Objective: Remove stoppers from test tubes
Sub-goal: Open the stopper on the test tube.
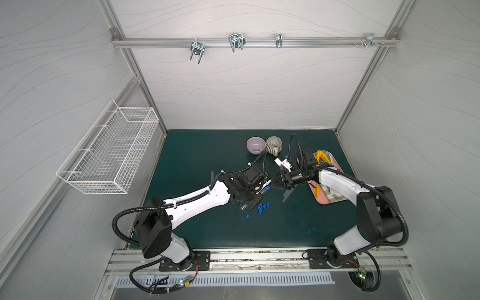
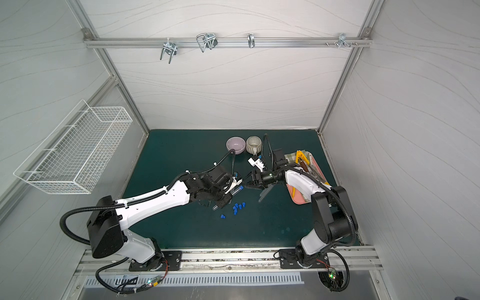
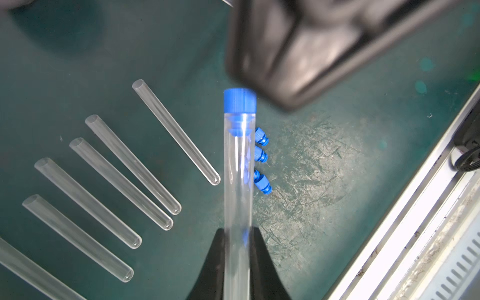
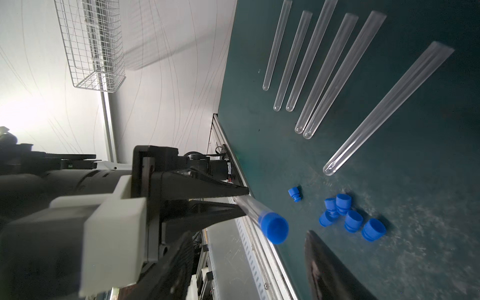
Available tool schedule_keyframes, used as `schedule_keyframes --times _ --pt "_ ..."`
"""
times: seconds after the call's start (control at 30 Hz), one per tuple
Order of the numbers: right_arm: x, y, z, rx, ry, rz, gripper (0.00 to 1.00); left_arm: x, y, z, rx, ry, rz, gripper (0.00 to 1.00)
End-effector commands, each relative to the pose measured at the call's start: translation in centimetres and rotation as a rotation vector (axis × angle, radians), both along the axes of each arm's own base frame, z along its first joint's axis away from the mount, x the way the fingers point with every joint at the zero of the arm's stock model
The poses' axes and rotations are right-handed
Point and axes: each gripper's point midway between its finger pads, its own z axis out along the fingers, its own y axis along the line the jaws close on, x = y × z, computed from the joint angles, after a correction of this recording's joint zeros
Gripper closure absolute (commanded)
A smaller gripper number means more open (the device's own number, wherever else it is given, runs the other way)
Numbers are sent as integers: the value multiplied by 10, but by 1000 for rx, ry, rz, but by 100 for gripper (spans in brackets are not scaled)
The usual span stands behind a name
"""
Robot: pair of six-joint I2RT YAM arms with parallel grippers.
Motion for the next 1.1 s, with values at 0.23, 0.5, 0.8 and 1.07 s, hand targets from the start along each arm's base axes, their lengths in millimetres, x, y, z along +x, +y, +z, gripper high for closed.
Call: schedule_keyframes --times 0.23,0.5,0.8,1.07 --pt "-6 10 -4 35 21 62 47 4 -7 17 -42 -86 -39 95" --pt "-7 11 -6 44 28 70 65 2 -10 17 -47 -92 -52 95" --pt "-7 12 -7 50 31 71 77 1 -9 17 -44 -101 -56 95" --pt "-6 11 -8 44 31 67 76 1 -8 16 -33 -110 -64 95"
